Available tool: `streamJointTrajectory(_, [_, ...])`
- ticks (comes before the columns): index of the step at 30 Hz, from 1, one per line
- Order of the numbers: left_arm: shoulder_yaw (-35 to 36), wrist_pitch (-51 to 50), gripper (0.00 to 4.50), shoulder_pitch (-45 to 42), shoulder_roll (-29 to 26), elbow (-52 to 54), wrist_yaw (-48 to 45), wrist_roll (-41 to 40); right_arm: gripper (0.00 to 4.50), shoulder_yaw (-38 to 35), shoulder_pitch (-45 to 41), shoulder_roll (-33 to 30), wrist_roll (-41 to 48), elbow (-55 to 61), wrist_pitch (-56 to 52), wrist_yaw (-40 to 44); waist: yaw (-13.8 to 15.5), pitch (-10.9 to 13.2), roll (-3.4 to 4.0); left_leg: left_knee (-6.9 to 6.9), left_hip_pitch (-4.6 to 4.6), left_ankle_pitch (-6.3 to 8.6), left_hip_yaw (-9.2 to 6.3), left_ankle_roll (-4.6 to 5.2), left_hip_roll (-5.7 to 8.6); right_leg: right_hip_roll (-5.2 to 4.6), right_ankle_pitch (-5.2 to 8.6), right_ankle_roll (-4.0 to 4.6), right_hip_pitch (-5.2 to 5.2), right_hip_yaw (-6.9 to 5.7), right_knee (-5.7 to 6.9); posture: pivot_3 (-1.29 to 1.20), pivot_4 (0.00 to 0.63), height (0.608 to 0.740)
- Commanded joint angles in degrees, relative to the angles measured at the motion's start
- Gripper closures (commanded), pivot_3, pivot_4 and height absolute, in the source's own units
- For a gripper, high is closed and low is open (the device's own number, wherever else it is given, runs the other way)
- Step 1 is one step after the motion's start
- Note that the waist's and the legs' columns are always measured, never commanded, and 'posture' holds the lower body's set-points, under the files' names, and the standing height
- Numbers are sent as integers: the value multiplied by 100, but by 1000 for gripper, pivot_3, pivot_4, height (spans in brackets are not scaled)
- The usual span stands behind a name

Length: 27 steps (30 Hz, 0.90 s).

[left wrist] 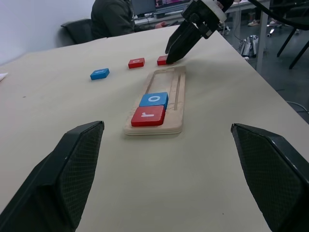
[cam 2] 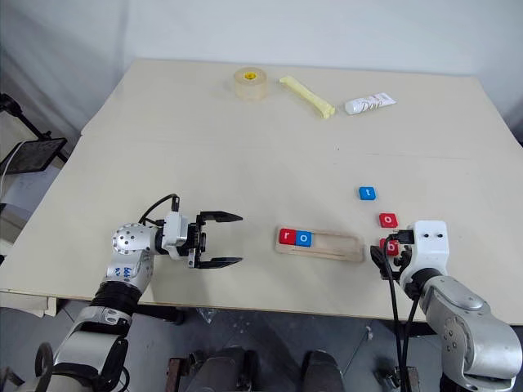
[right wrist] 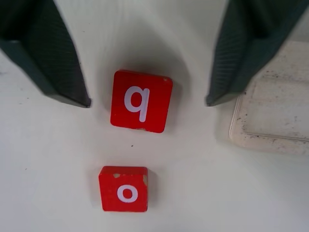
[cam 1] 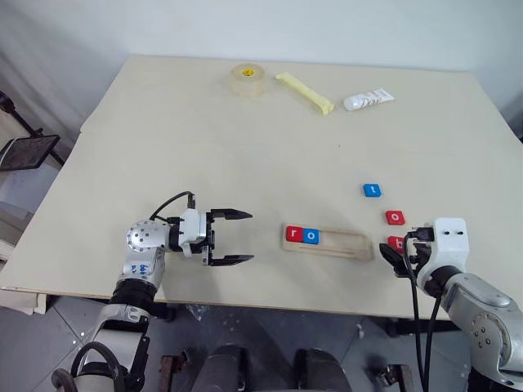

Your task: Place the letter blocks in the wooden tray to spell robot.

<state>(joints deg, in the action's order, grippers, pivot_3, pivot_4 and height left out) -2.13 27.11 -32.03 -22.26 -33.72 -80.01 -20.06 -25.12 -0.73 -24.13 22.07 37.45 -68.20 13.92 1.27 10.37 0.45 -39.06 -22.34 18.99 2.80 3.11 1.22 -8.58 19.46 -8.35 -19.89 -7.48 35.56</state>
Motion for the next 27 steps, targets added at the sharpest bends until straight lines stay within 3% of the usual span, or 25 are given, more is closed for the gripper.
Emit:
streamJointTrajectory(1, [79, 43, 0, -14, 2, 177, -34, -99, 17, -31, 362, -1000, 178, 348, 526, 962, 12, 3, 7, 0, -1, 0, 1, 1, 5, -2, 0, 0, 0, 3, -2, 0, 150, 740])
streamJointTrajectory(9, [76, 20, 0, 15, 69, 228, -18, -104, 17, 250, 688, -3266, 89, -907, 2304, 3419, 0, 4, -4, -1, 7, 0, 5, 4, -2, 2, 0, -1, 22, -4, -27, 0, 150, 740])
streamJointTrajectory(14, [96, 13, 0, 96, 73, 324, 19, -103, 17, 1100, 144, -4261, -396, -2386, 3692, 4674, 0, 5, -6, -2, 6, 0, 7, 5, -5, 2, 0, -1, 30, -9, -50, 0, 150, 740])
streamJointTrajectory(18, [118, -21, 0, 240, 58, 515, 103, -99, 17, 1849, -669, -4387, -782, -3455, 4473, 5193, -8, 6, -7, -4, 5, 0, 6, 5, -6, 1, -1, -3, 32, -12, -54, 0, 150, 740])
streamJointTrajectory(23, [140, -140, 0, 602, 41, 973, 332, -87, 17, 2869, -1811, -4076, -1412, -4739, 5197, 5680, -19, 7, -8, -5, 1, 0, 3, 5, -6, -1, -2, -4, 31, -16, -55, 0, 150, 740])
streamJointTrajectory(27, [131, -292, 0, 859, -16, 1359, 466, -97, 17, 3151, -2196, -3867, -1632, -5230, 5492, 5835, -6, 7, -8, -8, -1, 0, -3, 4, -8, 0, -2, -3, 32, -19, -54, 0, 150, 740])
